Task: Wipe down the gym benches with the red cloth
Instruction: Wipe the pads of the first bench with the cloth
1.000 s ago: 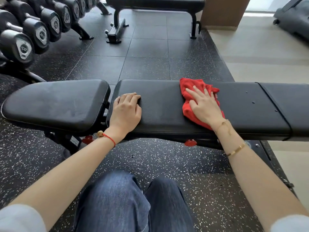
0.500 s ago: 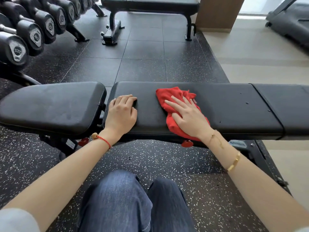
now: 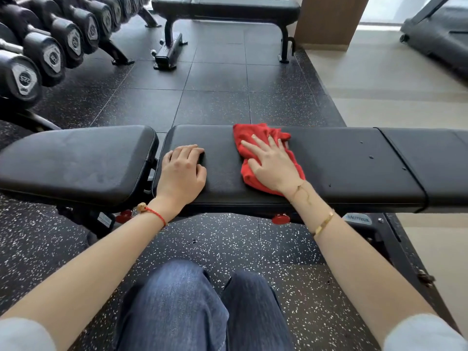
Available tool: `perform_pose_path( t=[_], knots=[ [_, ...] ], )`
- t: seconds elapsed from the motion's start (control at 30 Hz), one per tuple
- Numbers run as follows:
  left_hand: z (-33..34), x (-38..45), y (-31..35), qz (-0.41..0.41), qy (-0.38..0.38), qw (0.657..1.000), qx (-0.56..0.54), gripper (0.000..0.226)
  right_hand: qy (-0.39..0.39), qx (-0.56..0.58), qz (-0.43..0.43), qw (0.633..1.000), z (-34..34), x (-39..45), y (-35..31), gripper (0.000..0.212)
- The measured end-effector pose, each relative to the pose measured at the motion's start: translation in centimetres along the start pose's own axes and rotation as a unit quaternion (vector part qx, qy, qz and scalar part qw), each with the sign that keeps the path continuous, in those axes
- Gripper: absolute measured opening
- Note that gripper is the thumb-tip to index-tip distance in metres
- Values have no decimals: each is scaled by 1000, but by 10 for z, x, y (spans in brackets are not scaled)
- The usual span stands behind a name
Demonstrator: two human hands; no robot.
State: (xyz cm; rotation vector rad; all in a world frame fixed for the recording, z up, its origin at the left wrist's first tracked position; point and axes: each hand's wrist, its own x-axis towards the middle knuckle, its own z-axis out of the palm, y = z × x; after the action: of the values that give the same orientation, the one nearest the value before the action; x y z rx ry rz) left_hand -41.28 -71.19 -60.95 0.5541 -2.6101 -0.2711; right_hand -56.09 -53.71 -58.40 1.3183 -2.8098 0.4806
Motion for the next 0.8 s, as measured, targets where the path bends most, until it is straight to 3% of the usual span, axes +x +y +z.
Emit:
perform_pose_path(
  t=[0.17,0.37,0.47,0.67,0.8],
  knots=[
    [-2,0,-2,2,-8,1000,-5,38,21,27,-36,999,-6,-45,15,50],
    [-2,-1,0,-1,-3,1000,-7,37,19,-17,94,995,-24,-25,71,50],
    [-1,0,1,-4,3,1000,-5,37,3,-40,137,990,-22,9,61,52],
    [-1,0,1,-5,5,1000,-4,38,-11,-13,11,1000,3,12,-11,52],
    [-1,0,-1,-5,2,1000,-8,39,1,26,-30,999,-1,-22,-1,51]
  ],
)
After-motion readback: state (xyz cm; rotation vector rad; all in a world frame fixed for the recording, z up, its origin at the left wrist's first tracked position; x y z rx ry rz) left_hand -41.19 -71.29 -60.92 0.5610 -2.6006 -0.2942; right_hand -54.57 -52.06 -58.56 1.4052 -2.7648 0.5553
